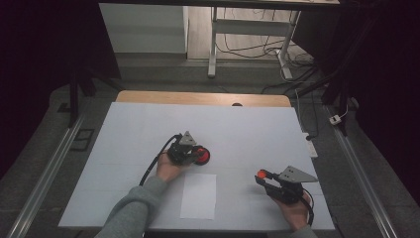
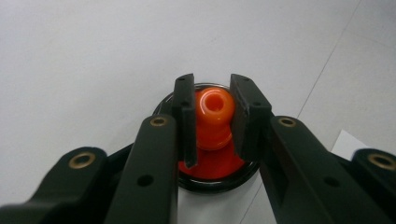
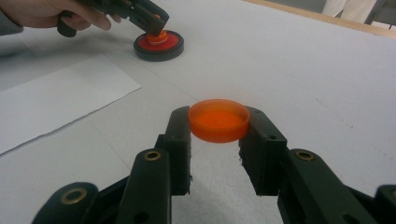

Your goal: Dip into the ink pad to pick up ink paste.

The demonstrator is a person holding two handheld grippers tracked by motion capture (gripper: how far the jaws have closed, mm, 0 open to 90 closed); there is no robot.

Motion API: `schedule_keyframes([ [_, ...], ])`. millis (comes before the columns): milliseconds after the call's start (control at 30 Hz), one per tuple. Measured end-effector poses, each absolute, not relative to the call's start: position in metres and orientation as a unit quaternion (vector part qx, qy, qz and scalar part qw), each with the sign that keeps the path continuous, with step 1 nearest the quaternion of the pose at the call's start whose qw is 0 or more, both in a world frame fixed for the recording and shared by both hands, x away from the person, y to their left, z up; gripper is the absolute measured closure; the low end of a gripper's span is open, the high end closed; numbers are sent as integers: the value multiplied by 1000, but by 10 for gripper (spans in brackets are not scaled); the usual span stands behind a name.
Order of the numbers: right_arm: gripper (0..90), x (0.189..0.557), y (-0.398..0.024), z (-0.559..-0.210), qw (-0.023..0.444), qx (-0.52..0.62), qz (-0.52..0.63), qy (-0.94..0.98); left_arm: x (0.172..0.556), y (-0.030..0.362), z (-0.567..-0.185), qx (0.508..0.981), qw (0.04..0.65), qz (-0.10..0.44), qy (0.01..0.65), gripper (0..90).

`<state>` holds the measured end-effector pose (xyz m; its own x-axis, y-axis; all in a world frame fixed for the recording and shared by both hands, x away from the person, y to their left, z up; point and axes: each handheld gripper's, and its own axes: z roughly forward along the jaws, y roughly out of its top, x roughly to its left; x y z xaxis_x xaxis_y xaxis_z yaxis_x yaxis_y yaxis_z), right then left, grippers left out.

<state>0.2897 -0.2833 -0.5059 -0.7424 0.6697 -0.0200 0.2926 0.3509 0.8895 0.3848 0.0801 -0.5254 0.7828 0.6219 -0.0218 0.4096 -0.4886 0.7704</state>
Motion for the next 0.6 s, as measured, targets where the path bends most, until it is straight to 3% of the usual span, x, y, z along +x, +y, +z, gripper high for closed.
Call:
schedule_keyframes([
  [600,645,289,-284,-505,197,302,483,798,386,83,-528,847,418,124,304,735],
])
